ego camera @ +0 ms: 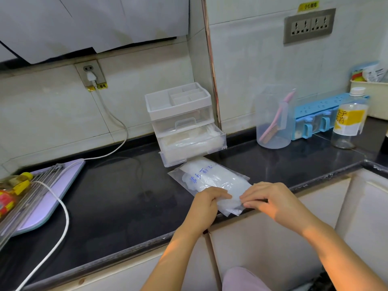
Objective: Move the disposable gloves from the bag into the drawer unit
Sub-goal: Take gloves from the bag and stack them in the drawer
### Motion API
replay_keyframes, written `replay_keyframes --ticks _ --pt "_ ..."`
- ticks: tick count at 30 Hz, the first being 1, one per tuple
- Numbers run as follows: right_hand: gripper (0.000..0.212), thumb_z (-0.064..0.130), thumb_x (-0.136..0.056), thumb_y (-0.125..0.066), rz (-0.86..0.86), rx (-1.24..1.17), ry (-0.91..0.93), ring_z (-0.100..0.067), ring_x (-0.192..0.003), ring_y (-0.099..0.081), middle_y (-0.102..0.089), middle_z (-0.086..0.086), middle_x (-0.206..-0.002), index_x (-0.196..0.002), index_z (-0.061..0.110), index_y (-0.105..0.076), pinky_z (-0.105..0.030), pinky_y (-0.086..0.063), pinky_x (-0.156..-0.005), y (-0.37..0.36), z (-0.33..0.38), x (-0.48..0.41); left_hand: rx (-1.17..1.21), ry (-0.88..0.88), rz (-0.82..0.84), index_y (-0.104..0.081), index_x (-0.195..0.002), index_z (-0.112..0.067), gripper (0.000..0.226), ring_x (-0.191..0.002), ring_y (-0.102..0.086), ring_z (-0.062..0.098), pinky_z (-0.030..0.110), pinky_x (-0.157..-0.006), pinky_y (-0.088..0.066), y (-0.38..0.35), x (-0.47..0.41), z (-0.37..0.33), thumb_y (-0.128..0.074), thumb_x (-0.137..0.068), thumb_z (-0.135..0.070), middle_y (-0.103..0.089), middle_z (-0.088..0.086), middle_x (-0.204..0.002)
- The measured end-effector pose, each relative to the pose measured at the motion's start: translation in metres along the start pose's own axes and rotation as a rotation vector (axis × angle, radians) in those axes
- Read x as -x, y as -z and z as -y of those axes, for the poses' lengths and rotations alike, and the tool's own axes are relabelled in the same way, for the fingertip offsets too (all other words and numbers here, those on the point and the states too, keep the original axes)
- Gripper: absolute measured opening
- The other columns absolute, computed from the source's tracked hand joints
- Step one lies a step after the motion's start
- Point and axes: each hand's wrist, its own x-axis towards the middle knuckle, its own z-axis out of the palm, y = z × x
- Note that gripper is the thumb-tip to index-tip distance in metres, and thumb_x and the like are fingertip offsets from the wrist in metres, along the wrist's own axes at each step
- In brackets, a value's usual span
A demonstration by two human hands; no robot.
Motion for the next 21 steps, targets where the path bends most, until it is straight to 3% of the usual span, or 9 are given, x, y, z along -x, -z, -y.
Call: replay_keyframes --ticks 3,7,11,17,21 --pt "0.013 0.010 -0.079 -0.075 -0.021 -0.059 -0.066 0.007 -0.085 -0.065 -0.071 0.024 -0.085 -0.084 0.021 -0.079 -0.010 -0.048 -0.080 0.008 0.009 -0.005 0.032 0.007 -0.003 -0.068 -0.113 -0.024 0.039 -0.105 -0.050 -0.006 -0.003 -0.086 -0.031 0.001 0.001 -0.002 -0.039 -0.095 -0.005 -0.059 -0.018 -0.113" --pt "0.012 0.011 -0.082 -0.071 -0.181 -0.058 -0.062 0.006 -0.086 -0.064 -0.072 0.017 -0.087 -0.088 0.020 -0.078 -0.005 -0.046 -0.077 0.027 0.018 -0.023 0.034 0.000 -0.012 -0.064 -0.115 -0.025 0.025 -0.096 -0.052 -0.010 0.000 -0.079 -0.035 0.001 0.001 -0.005 -0.045 -0.099 -0.022 -0.060 -0.020 -0.105" --pt "0.015 0.014 -0.086 -0.067 -0.223 0.045 0.023 0.008 -0.096 -0.059 -0.068 0.016 -0.093 -0.096 0.022 -0.075 -0.001 -0.041 -0.082 0.044 0.033 -0.045 0.094 0.061 -0.032 -0.064 -0.116 -0.022 0.028 -0.099 -0.055 -0.001 0.002 -0.078 -0.036 0.002 0.000 -0.006 -0.041 -0.100 -0.018 -0.062 -0.014 -0.109" --pt "0.012 0.018 -0.091 -0.061 -0.348 -0.015 0.067 0.015 -0.090 -0.056 -0.065 0.020 -0.090 -0.094 0.025 -0.071 0.000 -0.039 -0.078 0.068 0.064 -0.077 0.169 0.103 -0.038 -0.062 -0.111 -0.027 0.022 -0.083 -0.054 -0.014 -0.002 -0.070 -0.037 0.006 0.007 -0.016 -0.047 -0.099 -0.018 -0.060 -0.020 -0.093" --pt "0.013 0.013 -0.093 -0.057 -0.479 -0.158 0.096 -0.006 -0.087 -0.063 -0.070 0.004 -0.090 -0.090 0.014 -0.069 -0.019 -0.048 -0.082 0.095 0.093 -0.098 0.202 0.204 0.025 -0.064 -0.104 -0.027 0.016 -0.080 -0.056 -0.006 0.008 -0.077 -0.043 0.012 -0.004 -0.013 -0.052 -0.093 -0.024 -0.064 -0.018 -0.090"
